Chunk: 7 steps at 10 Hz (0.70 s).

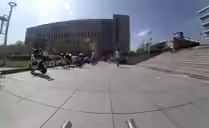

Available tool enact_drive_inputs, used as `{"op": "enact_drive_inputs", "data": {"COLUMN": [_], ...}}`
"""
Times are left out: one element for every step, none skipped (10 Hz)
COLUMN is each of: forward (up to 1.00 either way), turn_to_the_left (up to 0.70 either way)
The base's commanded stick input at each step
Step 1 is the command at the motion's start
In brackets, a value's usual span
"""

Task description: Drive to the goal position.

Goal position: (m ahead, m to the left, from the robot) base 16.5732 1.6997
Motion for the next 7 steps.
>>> {"op": "enact_drive_inputs", "data": {"forward": [1.0,1.0,1.0,1.0,1.0,1.0,1.0], "turn_to_the_left": [0.0,0.0,0.0,0.0,0.0,0.0,0.0]}}
